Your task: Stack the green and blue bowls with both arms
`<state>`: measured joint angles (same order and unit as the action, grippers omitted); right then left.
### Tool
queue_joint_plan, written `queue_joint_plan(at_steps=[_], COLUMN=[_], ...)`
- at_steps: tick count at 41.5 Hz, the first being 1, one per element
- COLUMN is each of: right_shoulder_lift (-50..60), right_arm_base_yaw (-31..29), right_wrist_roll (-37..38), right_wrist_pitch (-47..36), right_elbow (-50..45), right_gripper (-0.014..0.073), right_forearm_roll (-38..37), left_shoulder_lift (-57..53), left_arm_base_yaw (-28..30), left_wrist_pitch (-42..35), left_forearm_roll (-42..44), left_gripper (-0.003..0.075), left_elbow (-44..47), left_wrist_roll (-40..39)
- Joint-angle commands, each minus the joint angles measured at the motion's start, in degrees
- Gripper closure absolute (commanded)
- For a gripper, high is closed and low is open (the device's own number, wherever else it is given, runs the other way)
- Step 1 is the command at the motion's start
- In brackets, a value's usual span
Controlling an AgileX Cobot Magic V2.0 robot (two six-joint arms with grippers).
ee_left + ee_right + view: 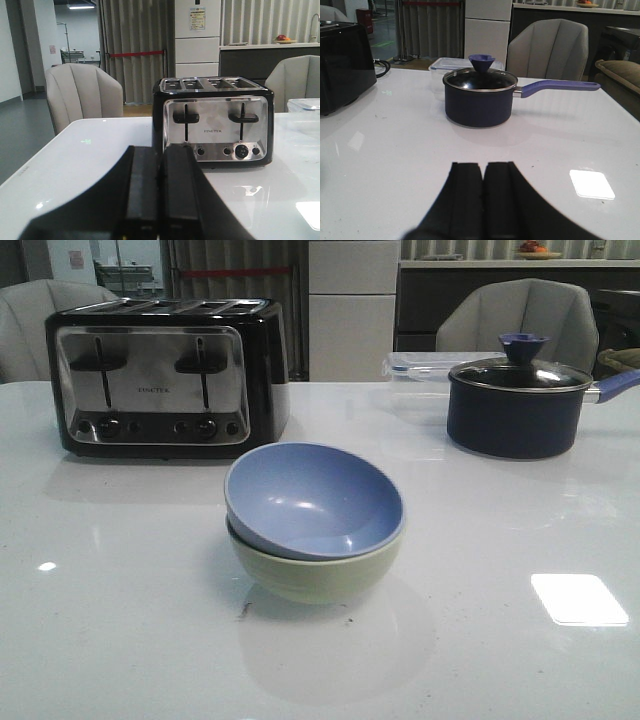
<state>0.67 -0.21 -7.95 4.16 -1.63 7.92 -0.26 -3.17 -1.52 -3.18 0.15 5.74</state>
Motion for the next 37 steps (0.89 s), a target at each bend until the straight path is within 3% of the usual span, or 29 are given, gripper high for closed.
queue_joint_plan(at_steps=[1,7,37], right_shoulder_lift=[0.5,1.1,1.1], right_arm_base_yaw=[-0.1,-0.2,-0.2], right_wrist_roll=[0.9,8.4,8.5], right_wrist_pitch=[-7.2,-8.8,-7.5], right_elbow=[0.2,0.2,0.2], right_gripper=[0.0538,0.0538,0.0538], right_forearm_roll=[-1.4,-7.3,-7.4], left_shoulder_lift=[-1.1,-1.1,-1.1], left_arm_base_yaw=[0.2,0.2,0.2], left_wrist_pitch=[-4.8,-4.8,-4.8], left_forearm_roll=[-0.4,-0.4,-0.4], left_gripper=[0.0627,0.0627,0.0627], left_elbow=[0.3,0.3,0.3], left_wrist_roll=[-0.6,-0.6,-0.6])
